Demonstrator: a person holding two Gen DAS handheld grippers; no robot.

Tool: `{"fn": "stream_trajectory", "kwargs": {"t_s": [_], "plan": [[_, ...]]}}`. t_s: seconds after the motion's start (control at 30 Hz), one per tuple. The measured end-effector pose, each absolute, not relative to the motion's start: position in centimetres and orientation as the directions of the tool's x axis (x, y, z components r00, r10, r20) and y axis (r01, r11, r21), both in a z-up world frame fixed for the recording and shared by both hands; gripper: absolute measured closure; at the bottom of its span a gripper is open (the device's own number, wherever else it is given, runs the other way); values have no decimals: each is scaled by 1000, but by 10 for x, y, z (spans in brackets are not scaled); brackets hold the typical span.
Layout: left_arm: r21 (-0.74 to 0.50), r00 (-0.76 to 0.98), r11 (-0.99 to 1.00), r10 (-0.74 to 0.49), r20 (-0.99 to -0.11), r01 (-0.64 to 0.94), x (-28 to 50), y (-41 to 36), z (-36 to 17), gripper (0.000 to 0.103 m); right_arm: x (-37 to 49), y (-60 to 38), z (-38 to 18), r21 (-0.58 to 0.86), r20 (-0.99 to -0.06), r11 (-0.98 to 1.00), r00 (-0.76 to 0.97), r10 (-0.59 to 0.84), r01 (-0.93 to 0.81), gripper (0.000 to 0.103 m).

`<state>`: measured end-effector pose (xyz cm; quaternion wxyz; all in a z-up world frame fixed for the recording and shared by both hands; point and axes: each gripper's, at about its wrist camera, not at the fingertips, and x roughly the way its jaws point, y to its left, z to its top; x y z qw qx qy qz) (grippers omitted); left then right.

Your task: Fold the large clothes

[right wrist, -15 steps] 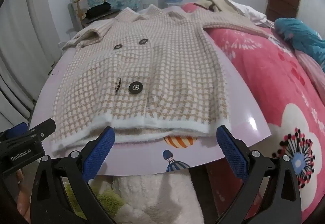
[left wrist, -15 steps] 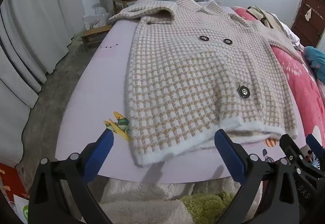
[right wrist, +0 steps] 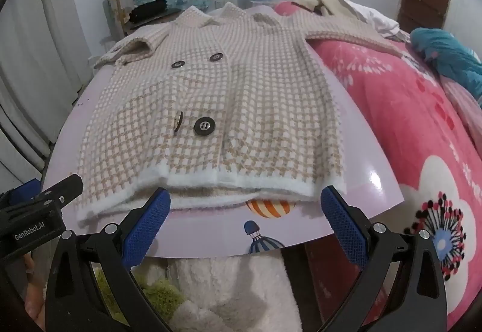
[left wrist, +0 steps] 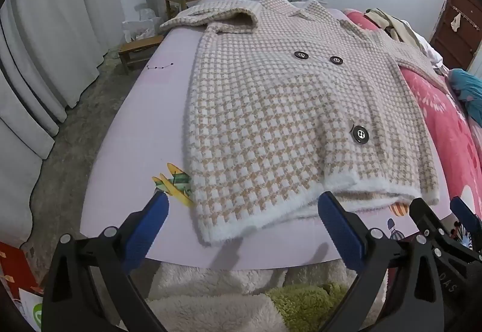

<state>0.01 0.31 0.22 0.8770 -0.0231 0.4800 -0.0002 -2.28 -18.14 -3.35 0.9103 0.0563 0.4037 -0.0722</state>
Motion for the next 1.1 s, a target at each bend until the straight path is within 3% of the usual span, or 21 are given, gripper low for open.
{"fn": "stream_trajectory", "kwargs": {"t_s": [1.1], "plan": [[-34,547,999,-14,-837,-27,-2,7,5,5,-22,-179,-35,35,-749,988,658,-74,151,7]]}}
